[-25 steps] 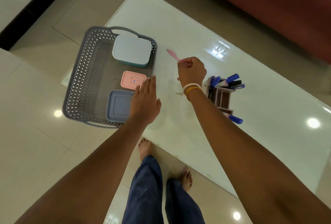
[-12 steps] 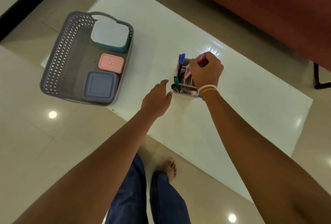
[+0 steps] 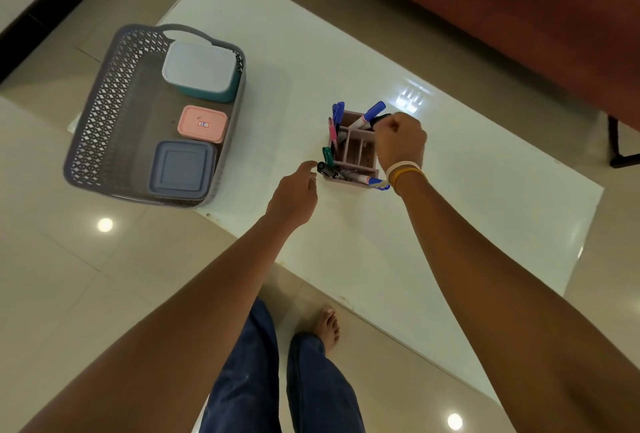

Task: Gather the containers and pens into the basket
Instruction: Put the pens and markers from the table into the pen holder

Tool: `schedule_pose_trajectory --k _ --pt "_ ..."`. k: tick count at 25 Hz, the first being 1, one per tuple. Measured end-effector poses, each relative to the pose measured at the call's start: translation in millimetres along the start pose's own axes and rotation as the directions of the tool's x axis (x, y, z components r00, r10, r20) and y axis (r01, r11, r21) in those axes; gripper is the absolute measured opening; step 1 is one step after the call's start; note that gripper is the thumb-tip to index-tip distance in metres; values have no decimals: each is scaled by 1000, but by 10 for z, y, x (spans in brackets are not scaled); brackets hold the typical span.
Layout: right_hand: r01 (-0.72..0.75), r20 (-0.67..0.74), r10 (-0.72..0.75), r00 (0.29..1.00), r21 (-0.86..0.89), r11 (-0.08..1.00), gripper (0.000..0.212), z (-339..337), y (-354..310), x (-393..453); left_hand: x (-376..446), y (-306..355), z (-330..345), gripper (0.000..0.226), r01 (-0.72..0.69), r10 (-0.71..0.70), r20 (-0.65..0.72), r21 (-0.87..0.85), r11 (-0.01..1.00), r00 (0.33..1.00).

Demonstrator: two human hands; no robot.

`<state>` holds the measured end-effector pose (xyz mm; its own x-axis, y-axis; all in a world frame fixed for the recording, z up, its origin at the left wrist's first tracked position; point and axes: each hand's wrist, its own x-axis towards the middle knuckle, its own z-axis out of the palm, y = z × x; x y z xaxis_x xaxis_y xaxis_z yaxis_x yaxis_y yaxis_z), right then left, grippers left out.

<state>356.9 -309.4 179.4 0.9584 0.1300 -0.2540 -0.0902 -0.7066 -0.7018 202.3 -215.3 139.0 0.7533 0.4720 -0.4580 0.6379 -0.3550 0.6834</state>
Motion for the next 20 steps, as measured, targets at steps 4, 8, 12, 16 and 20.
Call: schedule_pose_trajectory --k 4,8,12,16,20 --pt "-555 130 541 831 109 825 18 -130 272 112 171 91 -30 39 144 -149 -16 -169 975 989" --pt "-771 563 602 566 103 628 35 -104 549 -11 272 128 47 36 282 -252 141 -267 922 957" --pt "-755 534 556 637 285 591 33 47 628 -127 215 95 145 34 268 -237 143 -273 924 961" --pt "-777 596 518 614 338 531 29 63 550 -177 139 2 189 26 259 -241 94 -317 913 966" --pt "-715 589 476 653 272 644 13 77 537 -160 79 -28 241 27 259 -251 76 -421 870 965"
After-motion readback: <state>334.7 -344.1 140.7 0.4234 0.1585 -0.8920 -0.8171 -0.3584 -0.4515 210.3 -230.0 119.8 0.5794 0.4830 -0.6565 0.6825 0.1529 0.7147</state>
